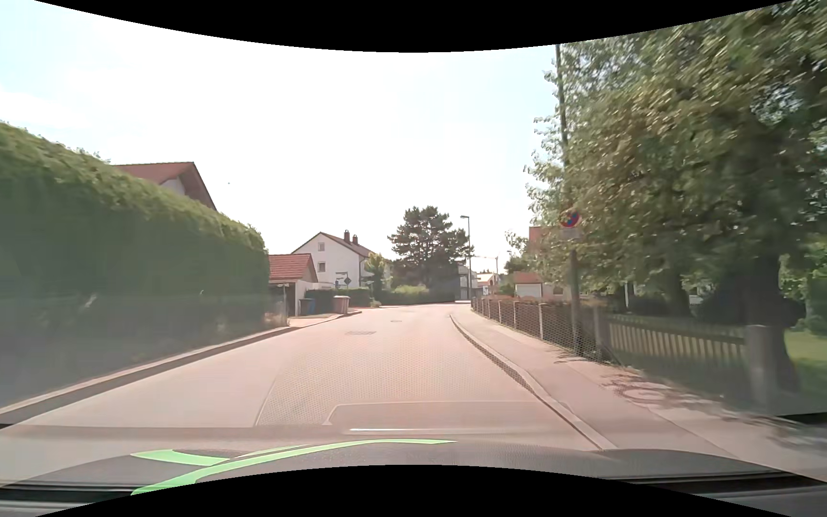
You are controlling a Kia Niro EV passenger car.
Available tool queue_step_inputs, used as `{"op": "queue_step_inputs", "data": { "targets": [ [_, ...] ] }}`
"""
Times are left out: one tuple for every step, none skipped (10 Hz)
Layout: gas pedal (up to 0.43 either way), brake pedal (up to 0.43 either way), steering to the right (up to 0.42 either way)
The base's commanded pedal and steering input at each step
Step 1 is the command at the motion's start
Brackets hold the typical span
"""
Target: Follow the waypoints while adhering to traffic rules and regulations
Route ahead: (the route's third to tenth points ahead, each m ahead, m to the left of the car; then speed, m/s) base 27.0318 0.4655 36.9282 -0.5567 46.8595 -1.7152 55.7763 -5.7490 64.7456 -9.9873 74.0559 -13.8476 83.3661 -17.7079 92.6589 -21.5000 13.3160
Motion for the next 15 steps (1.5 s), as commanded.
{"op": "queue_step_inputs", "data": {
  "targets": [
    [0.138,0.000,0.007],
    [0.067,0.000,0.007],
    [0.067,0.000,0.007],
    [0.067,0.000,0.007],
    [0.067,0.000,0.007],
    [0.067,0.000,0.007],
    [0.067,0.000,0.007],
    [0.067,0.000,0.008],
    [0.067,0.000,0.009],
    [0.020,0.000,0.011],
    [0.000,0.000,0.011],
    [0.020,0.000,0.011],
    [0.020,0.000,0.012],
    [0.020,0.000,0.012],
    [0.028,0.000,0.012]
  ]
}}
